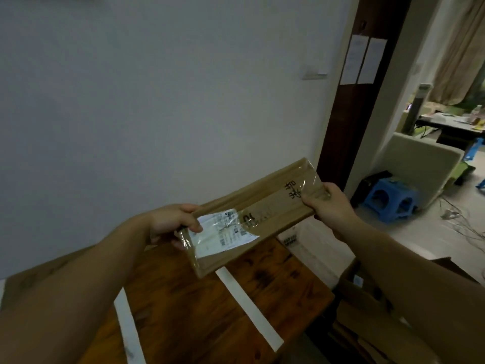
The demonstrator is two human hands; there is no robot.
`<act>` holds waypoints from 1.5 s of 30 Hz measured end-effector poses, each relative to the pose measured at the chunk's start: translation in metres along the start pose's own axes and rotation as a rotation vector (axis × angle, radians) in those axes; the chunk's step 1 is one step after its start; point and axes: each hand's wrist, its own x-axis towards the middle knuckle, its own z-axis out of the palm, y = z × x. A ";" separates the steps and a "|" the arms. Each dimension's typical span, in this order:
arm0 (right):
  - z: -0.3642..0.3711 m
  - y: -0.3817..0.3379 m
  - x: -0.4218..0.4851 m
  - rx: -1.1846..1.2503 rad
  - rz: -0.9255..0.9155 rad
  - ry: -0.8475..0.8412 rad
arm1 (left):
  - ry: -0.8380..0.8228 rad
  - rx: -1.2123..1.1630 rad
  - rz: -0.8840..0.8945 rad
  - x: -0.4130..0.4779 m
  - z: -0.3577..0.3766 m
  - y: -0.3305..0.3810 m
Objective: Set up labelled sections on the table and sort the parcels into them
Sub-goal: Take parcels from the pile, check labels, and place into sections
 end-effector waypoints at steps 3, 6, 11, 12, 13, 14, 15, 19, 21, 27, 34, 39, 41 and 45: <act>0.012 0.007 0.031 0.002 -0.004 0.036 | 0.174 -0.079 0.004 0.031 -0.014 -0.005; 0.021 0.017 0.054 -0.049 0.031 0.045 | 0.378 -0.218 -0.017 0.060 -0.004 -0.014; 0.032 0.058 0.082 -0.143 0.090 -0.029 | 0.531 -0.492 -0.150 0.084 0.033 -0.044; 0.034 0.066 0.089 -0.180 0.115 -0.049 | 0.542 -0.496 -0.166 0.087 0.041 -0.048; 0.034 0.075 0.096 -0.221 0.136 -0.065 | 0.566 -0.501 -0.169 0.090 0.049 -0.052; 0.034 0.084 0.104 -0.264 0.155 -0.079 | 0.599 -0.503 -0.164 0.093 0.059 -0.054; 0.033 0.092 0.111 -0.301 0.163 -0.097 | 0.636 -0.491 -0.156 0.096 0.067 -0.055; 0.020 0.121 0.141 -0.384 0.168 -0.207 | 0.733 -0.424 -0.153 0.117 0.106 -0.057; 0.010 0.134 0.158 -0.420 0.153 -0.264 | 0.767 -0.411 -0.186 0.129 0.129 -0.056; -0.021 0.176 0.197 -0.459 0.108 -0.409 | 0.766 -0.367 -0.269 0.170 0.187 -0.063; -0.020 0.229 0.220 -0.443 0.046 -0.543 | 0.806 -0.382 -0.286 0.193 0.212 -0.091; 0.006 0.266 0.238 -0.390 0.050 -0.626 | 0.931 -0.320 -0.275 0.197 0.201 -0.096; 0.017 0.239 0.227 -0.376 0.039 -0.625 | 0.984 -0.280 -0.294 0.198 0.193 -0.097; 0.034 0.224 0.226 -0.384 0.068 -0.670 | 0.980 -0.229 -0.324 0.195 0.177 -0.102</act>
